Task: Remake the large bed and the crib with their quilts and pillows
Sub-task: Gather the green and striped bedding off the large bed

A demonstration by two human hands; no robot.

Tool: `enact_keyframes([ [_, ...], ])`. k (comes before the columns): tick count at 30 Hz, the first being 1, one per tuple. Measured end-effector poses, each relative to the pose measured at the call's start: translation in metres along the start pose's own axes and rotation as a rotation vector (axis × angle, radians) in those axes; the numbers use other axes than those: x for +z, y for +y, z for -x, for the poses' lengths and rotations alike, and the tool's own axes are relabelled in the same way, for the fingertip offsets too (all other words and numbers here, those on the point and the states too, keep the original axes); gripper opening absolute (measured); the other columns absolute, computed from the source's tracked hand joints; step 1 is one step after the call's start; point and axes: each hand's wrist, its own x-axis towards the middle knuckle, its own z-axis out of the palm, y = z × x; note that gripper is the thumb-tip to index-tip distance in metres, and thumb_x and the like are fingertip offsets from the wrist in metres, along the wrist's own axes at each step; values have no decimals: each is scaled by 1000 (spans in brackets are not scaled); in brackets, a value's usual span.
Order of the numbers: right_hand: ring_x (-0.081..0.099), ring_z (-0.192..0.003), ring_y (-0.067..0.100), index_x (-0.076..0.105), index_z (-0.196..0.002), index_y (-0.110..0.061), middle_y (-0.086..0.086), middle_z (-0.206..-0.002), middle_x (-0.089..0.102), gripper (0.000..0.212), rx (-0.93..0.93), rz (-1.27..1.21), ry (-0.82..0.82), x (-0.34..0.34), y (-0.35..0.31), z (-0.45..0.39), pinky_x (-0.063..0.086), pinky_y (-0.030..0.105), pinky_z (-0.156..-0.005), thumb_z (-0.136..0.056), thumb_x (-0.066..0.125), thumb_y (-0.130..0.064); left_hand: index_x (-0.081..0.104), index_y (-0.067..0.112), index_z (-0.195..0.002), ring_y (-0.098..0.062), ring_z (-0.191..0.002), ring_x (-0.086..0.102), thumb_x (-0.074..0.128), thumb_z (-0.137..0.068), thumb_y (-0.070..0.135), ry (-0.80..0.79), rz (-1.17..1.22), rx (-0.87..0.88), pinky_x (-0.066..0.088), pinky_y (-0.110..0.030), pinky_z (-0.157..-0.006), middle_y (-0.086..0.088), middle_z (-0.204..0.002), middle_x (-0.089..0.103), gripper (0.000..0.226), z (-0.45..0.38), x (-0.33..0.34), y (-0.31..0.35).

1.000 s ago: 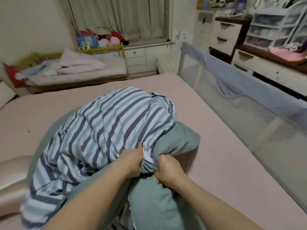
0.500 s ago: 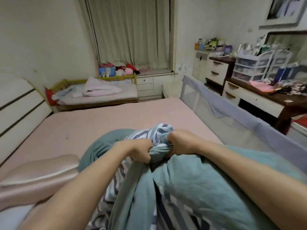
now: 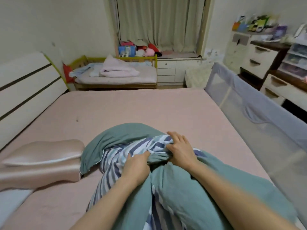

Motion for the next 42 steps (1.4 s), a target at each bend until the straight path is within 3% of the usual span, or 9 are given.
enact_keyframes([
  [5, 61, -84, 28, 56, -81, -16, 5, -91, 65, 8, -46, -148, -31, 54, 9, -92, 35, 32, -60, -81, 58, -24, 43, 23, -95, -29, -100, 58, 51, -76, 18, 132, 135, -159, 42, -33, -69, -2, -98, 63, 21, -74, 15, -54],
  [9, 62, -97, 30, 54, -93, -16, 9, -104, 66, 7, -88, -125, -200, 116, -3, -155, 36, 35, -67, -89, 51, -21, 35, 20, -129, -31, -113, 52, 67, -76, 39, 53, 157, -270, 45, -36, -84, -8, -121, 47, 65, -129, 33, -105],
  [15, 60, -100, 34, 52, -102, -10, 11, -104, 60, 49, -44, -150, -97, 223, 2, -207, 31, 36, -87, -70, 52, -47, 45, 14, -126, -34, -127, 34, 65, -74, 58, -268, -53, -296, 33, -38, -105, -13, -139, 40, 72, -195, 100, -156],
  [19, 42, -132, 33, 23, -147, -18, 6, -139, 43, 104, 77, -151, -237, 270, 21, -225, 14, 47, -111, -62, 60, -68, 30, 17, -142, -27, -129, 41, 56, -79, 62, -283, -83, -252, 18, -42, -114, -11, -133, 52, 83, -226, 148, -166],
  [25, 60, -108, 29, 60, -110, -23, 8, -115, 65, 32, 150, -135, -440, 294, 24, -242, 44, 33, -83, -83, 60, -41, 58, 19, -109, -29, -113, 56, 58, -85, 37, -222, -166, -156, 43, -34, -85, -7, -117, 62, 30, -247, 179, -162],
  [29, 45, -122, 27, 40, -134, -26, 6, -129, 47, 71, 182, -147, -160, 310, 33, -249, 32, 35, -93, -73, 66, -51, 61, 24, -109, -24, -115, 49, 59, -85, 36, -70, -256, -82, 37, -33, -89, -1, -118, 58, 26, -264, 183, -167],
  [33, 13, -145, 27, -8, -152, -23, 12, -153, 25, 104, 323, -72, -331, 336, 45, -270, -5, 44, -116, -79, 59, -55, 65, 28, -108, -34, -146, -2, 57, -86, 31, -41, -289, 26, 3, -44, -118, -5, -160, 6, 24, -290, 197, -179],
  [38, 52, -118, 31, 35, -126, -8, 17, -125, 56, 55, 374, -335, -540, 347, 51, -272, 36, 37, -94, -85, 62, -32, 55, 25, -72, -39, -139, -31, 53, -85, 15, -57, -419, 94, -17, -54, -114, -8, -157, -25, 17, -300, 211, -179],
  [42, 57, -104, 33, 43, -117, -10, 15, -112, 61, 48, 336, -356, -483, 327, 45, -235, 39, 36, -78, -81, 64, -33, 62, 29, -104, -34, -147, -8, 55, -85, 47, -248, -381, 180, -16, -60, -112, -5, -161, 3, 27, -297, 211, -176],
])
